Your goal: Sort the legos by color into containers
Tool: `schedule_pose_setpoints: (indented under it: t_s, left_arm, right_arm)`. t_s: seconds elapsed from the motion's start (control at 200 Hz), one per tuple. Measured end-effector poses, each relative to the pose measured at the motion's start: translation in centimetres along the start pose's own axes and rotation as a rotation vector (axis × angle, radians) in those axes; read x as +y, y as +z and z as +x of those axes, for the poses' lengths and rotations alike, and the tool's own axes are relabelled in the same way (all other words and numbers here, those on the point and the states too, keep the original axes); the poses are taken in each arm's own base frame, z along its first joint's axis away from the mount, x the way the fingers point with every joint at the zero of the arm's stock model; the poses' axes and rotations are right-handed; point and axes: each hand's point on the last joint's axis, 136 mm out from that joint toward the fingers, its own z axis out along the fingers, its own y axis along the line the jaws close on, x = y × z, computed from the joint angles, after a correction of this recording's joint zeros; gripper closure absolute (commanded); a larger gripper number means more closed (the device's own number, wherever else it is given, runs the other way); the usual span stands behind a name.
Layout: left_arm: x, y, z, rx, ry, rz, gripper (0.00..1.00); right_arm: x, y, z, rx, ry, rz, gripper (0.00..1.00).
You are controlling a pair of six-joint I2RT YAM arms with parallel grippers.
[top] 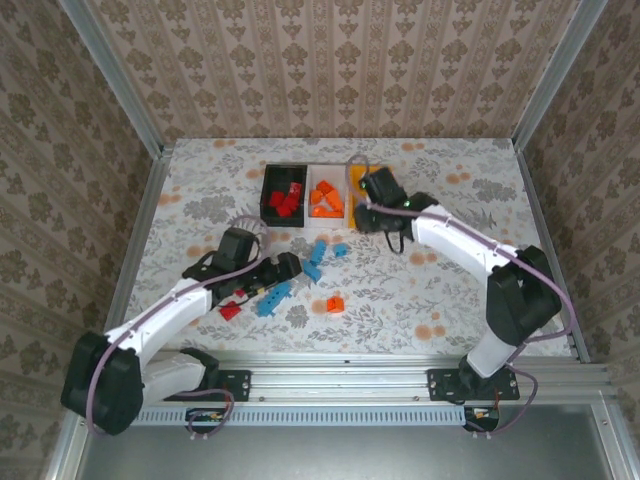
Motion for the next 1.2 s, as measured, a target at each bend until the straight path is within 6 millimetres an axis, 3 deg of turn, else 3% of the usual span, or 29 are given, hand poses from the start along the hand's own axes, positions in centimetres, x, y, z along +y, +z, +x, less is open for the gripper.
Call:
schedule_pose_setpoints:
  t_s: [0.075, 0.135, 0.26, 0.355, 0.55, 0.71, 0.81, 0.905, 1.02, 1.1, 1.2]
  left_arm:
    - [-2.4, 0.5, -1.0, 0.005, 0.034, 0.028, 0.00]
    - [-4.0, 0.6, -2.1, -0.019, 0.054, 0.066, 0.00]
    - [-4.6, 0.7, -2.6, -0.046, 0.054, 0.104, 0.00]
    - [-4.0, 0.7, -2.1, -0.042, 0.046, 0.097, 0.00]
    - [-3.8, 0.0, -2.0, -0.061, 0.047, 0.108, 0.00]
    - [-3.3, -0.3, -2.4, -0.068, 0.034, 0.101, 0.00]
    - [-2.6, -0.7, -2.6, -0.072, 0.026, 0.084, 0.00]
    - [-1.7, -2.0, -3.5, -0.115, 0.007, 0.076, 0.00]
    - [1.4, -4.1, -4.9, -0.206, -0.075, 0.051, 0.00]
    - [4.3, -5.4, -5.3, -0.254, -0.153, 0.012, 0.00]
    - [8.0, -7.4, -5.2, -0.308, -0.254, -0.045, 0.00]
  right_arm:
    - [-1.9, 1.6, -3.1, -0.028, 0.056, 0.031, 0.69]
    - [-3.1, 3.6, -4.4, -0.027, 0.090, 0.053, 0.68]
    - [-3.9, 7.5, -4.0, 0.041, 0.098, 0.082, 0.66]
    - [-3.6, 9.1, -3.4, 0.090, 0.084, 0.092, 0.61]
    - [-3.5, 9.1, -3.9, 0.097, 0.083, 0.100, 0.40]
    - [-3.6, 8.7, -3.7, 0.094, 0.079, 0.109, 0.44]
    - [-3.2, 6.7, -2.5, 0.086, 0.075, 0.108, 0.44]
    - [-0.7, 3.5, -0.9, 0.050, 0.052, 0.091, 0.39]
    - [5.5, 0.6, 1.7, 0.000, 0.017, 0.009, 0.35]
    - [9.1, 0.3, 3.8, 0.005, 0.010, -0.049, 0.37]
    - [11.1, 1.8, 5.5, 0.035, 0.029, -0.070, 0.43]
